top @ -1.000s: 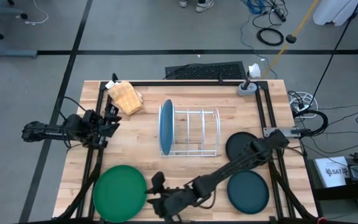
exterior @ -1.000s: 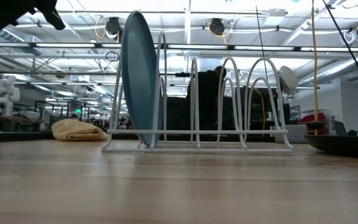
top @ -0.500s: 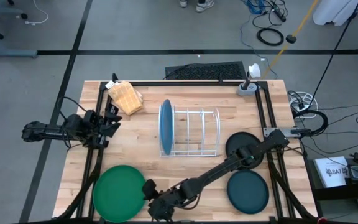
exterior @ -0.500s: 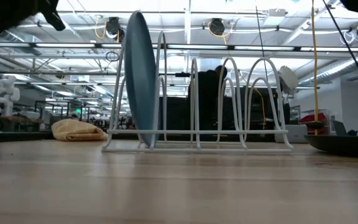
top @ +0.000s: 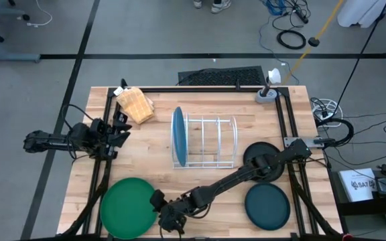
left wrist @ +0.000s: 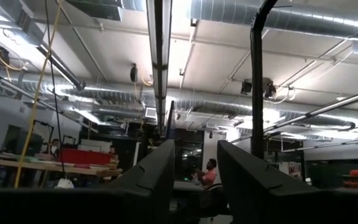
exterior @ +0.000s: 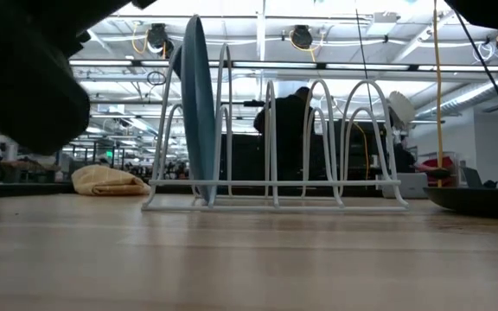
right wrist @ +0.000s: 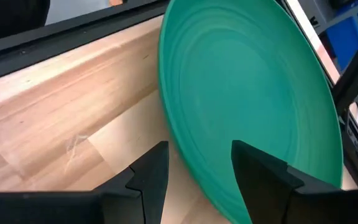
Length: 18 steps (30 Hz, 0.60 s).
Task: Sort dishes
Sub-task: Put the green plate in the dishwasher rack
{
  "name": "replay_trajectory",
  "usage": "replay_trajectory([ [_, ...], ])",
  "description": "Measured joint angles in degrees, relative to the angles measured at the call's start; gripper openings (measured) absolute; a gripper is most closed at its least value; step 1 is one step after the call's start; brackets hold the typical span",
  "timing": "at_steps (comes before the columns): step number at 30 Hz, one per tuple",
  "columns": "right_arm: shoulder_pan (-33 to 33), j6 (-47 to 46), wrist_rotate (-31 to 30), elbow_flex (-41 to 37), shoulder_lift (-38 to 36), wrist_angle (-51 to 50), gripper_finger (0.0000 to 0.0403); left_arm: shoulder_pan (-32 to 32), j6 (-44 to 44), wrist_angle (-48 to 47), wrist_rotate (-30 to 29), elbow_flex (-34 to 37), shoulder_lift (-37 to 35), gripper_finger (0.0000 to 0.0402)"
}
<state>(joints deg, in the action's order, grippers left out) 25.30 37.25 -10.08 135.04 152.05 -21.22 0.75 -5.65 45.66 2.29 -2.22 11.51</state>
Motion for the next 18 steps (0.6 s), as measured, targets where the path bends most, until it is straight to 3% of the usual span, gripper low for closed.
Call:
replay_trajectory([
  [18,-0.86,0.95,5.72,-0.11,1.88,4.17,0.0169,0.0,0.5,-0.39,-1.39,0.0,0.01,0.0132],
])
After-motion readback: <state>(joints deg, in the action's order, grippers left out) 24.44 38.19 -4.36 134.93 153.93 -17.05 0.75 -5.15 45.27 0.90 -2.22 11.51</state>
